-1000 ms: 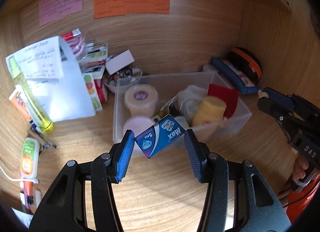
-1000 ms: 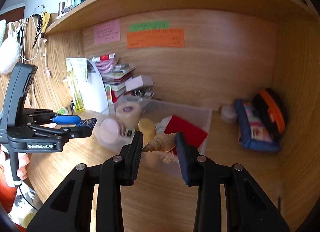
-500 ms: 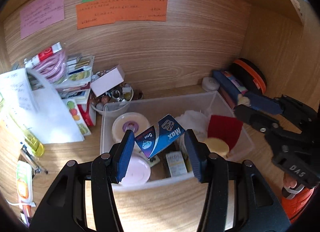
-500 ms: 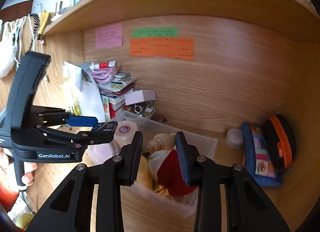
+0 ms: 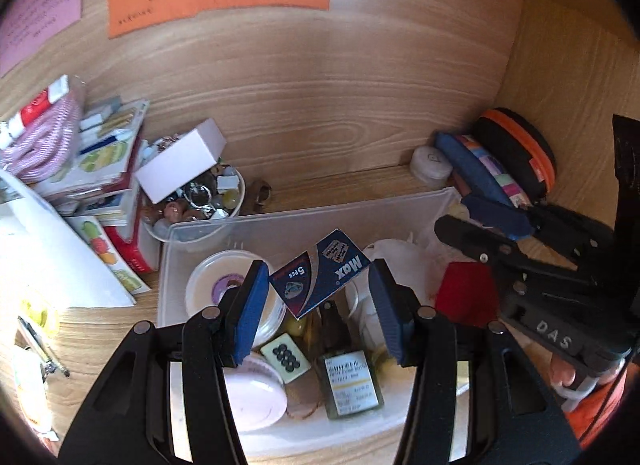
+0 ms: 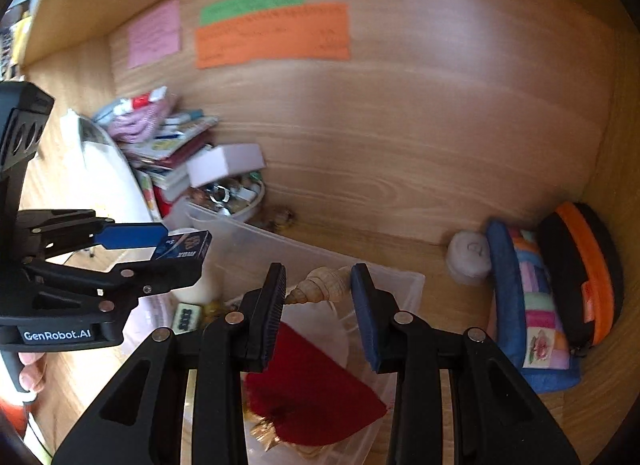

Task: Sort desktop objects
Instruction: 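Lower the Max box and seashell into the bin and open both grippers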

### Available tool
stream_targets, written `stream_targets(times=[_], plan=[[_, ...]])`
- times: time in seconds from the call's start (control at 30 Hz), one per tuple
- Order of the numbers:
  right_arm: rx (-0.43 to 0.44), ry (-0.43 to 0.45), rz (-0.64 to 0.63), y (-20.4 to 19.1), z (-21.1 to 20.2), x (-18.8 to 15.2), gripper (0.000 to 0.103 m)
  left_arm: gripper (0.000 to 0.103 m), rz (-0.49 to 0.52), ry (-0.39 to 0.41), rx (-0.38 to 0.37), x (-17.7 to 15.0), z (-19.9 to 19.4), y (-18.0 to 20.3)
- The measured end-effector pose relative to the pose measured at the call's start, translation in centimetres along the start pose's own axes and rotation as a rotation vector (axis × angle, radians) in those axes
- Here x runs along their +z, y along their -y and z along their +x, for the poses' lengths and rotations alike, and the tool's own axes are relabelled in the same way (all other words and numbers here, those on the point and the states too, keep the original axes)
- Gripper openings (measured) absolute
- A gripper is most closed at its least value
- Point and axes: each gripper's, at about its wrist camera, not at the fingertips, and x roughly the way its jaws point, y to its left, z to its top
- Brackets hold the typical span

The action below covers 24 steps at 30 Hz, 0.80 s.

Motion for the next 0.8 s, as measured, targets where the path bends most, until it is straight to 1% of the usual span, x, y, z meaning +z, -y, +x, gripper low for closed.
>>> stream_targets(times=[0.07, 0.13, 0.23, 0.33, 0.5, 0.57, 0.67, 0.7, 0.73, 0.8], plan=[[0.010, -0.015, 0.033, 0.3, 0.8, -0.3, 0.031, 0.051, -0.017, -0.009, -0.010, 0.2, 0.9, -0.1], [-0.023, -0.022, 0.026, 0.0, 1.4, -0.4, 0.031, 0.051, -0.032, -0.016, -0.016, 0.3, 1.5, -0.2], [-0.024, -0.032, 0.035, 0.3, 2.0, -0.8, 0.031, 0.051, -0.047, -0.031, -0.031, 0.5, 2.4, -0.4], [-0.011, -0.034, 0.050, 0.5, 2.3, -0.8, 0.031, 0.051, -0.037, -0.021, -0.014, 0.7, 2.4, -0.3], [-0.037, -0.016, 0.029, 0.3, 2.1, -0.9, 0.031, 0.051, -0.026, -0.020, -0.010, 0.9, 2.3, -0.1], [-0.043, -0.016, 0.025, 0.3, 2.2, -0.9, 0.032, 0.052, -0.022, -0.019, -0.003, 0.8, 2.3, 0.1], [-0.048, -0.006, 0.026, 0.5, 1.9, -1.0, 0.043, 0.053, -0.025, -0.014, -0.003, 0.6, 2.2, 0.1], [-0.050, 0.003, 0.028, 0.5, 1.7, -1.0, 0.049, 0.053, -0.026, -0.013, -0.004, 0.5, 2.2, 0.1], [-0.051, 0.011, 0.027, 0.4, 1.6, -0.9, 0.052, 0.054, -0.028, -0.014, -0.008, 0.5, 2.1, 0.0], [-0.056, 0.023, 0.023, 0.4, 1.3, -0.9, 0.052, 0.056, -0.031, -0.011, -0.017, 0.4, 1.9, 0.0]])
